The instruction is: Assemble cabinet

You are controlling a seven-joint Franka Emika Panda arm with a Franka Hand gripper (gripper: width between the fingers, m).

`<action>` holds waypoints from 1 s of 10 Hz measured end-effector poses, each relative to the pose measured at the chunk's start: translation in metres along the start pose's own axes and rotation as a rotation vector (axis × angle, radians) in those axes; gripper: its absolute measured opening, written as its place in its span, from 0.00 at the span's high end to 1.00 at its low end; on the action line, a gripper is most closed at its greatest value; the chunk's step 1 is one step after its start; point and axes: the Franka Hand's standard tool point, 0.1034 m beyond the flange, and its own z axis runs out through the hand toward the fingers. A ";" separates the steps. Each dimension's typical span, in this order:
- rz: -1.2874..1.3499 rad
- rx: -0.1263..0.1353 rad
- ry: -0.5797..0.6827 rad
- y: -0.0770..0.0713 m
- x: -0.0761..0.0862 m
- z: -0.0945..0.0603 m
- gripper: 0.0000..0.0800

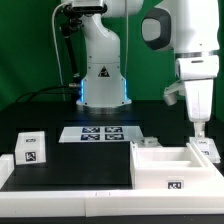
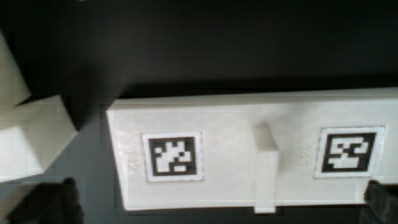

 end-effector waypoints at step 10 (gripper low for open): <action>0.011 0.027 0.014 -0.016 -0.001 0.029 0.56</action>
Offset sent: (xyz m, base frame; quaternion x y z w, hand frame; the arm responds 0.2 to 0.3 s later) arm -0.0015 0.0105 -0.0193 -0.0069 0.0188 -0.0048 0.9998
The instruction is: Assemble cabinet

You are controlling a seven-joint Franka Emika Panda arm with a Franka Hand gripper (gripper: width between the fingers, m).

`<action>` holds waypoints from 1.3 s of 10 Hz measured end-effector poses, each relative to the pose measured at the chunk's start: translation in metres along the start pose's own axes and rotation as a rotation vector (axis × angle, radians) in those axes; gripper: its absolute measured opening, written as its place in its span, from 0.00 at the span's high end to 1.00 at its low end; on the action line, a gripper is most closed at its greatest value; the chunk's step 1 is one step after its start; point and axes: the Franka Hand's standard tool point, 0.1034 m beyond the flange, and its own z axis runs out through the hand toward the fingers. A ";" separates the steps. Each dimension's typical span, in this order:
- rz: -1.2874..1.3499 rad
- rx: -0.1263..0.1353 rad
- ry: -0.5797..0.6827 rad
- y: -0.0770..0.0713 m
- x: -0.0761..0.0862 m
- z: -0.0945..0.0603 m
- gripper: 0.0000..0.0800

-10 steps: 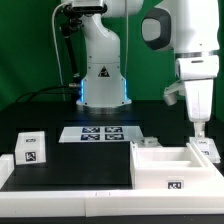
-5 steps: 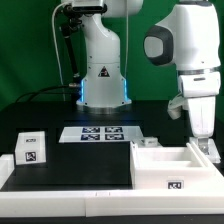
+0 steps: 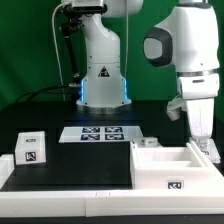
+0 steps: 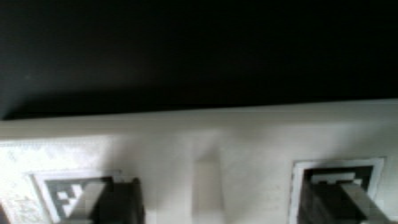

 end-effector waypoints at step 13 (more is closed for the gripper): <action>-0.043 -0.011 -0.068 0.025 -0.045 -0.052 0.91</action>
Offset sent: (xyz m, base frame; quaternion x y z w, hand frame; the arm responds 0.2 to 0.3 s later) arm 0.0000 0.0000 0.0000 0.0000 0.0000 0.0000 1.0000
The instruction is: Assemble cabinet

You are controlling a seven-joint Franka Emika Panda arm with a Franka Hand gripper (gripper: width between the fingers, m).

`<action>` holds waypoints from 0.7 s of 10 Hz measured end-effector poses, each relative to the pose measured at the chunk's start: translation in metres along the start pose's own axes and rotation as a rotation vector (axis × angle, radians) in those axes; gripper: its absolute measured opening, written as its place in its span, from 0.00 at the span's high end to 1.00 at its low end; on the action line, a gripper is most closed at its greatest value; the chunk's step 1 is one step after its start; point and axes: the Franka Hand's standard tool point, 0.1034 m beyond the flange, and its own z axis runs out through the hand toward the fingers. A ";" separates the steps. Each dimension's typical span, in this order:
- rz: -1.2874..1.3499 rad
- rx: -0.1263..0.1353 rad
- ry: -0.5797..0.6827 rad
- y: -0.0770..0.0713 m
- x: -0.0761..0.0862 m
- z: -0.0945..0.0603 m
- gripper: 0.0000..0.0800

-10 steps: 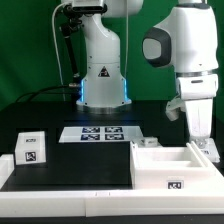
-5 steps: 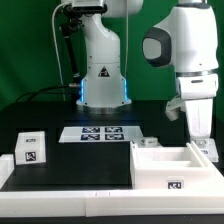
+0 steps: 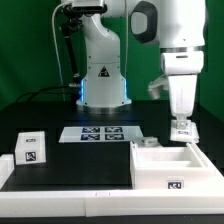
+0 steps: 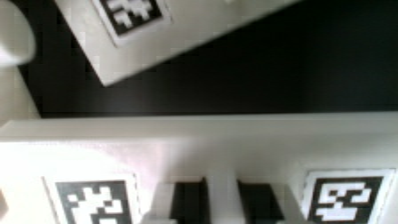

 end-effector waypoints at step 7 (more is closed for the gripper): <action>-0.079 -0.002 0.000 0.009 -0.014 0.001 0.91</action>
Offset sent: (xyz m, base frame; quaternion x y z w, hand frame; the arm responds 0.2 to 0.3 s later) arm 0.0000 0.0000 0.0000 0.0000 0.0000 0.0000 1.0000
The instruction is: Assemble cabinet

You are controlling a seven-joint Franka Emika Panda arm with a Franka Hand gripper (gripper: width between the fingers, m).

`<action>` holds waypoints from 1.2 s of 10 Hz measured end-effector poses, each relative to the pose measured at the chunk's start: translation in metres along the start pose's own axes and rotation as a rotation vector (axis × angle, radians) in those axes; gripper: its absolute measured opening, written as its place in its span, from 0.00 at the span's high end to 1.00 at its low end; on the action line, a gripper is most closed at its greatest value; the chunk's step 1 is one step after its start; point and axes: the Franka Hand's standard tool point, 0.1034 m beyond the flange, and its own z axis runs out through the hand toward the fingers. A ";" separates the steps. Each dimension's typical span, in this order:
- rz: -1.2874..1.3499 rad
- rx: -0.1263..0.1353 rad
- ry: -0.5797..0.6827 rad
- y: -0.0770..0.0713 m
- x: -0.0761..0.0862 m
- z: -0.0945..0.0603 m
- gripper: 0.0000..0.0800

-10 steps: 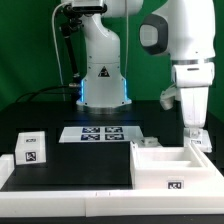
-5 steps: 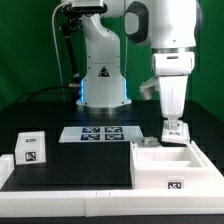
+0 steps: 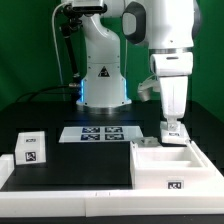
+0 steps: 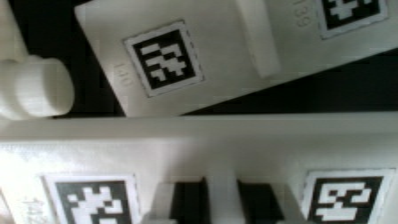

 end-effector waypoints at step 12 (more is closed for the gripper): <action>0.012 -0.006 0.005 0.010 -0.001 0.001 0.91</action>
Offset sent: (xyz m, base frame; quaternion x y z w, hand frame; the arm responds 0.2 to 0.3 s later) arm 0.0077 -0.0030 0.0006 0.0023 -0.0054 -0.0038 1.0000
